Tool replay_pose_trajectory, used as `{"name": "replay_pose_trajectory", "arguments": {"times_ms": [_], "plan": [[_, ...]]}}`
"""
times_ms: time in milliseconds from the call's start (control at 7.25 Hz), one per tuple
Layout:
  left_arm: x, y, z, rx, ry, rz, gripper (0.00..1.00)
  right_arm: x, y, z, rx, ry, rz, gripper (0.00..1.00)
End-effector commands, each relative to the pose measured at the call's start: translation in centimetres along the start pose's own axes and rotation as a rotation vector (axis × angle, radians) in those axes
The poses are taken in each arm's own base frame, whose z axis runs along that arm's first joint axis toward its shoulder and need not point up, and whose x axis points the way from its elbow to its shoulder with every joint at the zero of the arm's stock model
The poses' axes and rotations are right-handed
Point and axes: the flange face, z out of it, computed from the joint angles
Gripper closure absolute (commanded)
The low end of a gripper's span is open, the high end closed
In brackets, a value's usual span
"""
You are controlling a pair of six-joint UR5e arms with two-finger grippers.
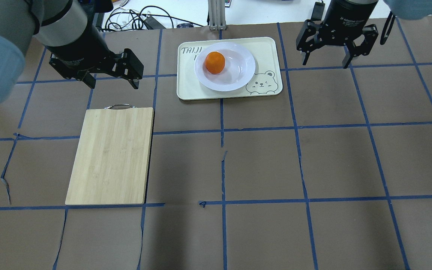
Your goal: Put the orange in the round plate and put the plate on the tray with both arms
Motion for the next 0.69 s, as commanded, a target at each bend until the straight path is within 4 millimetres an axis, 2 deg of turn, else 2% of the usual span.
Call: {"name": "replay_pose_trajectory", "arguments": {"times_ms": [0,138,552], "plan": [[0.00,0.00,0.00,0.000,0.000,0.000,0.00,0.23,2.20,-1.48,0.017,0.003,-0.001,0.00],[0.00,0.00,0.00,0.000,0.000,0.000,0.00,0.20,2.04,-1.24,0.012,0.002,-0.004,0.00],[0.06,0.04,0.01,-0.001,-0.001,0.003,0.00,0.17,3.01,-2.17,0.016,0.000,-0.013,0.00]]}}
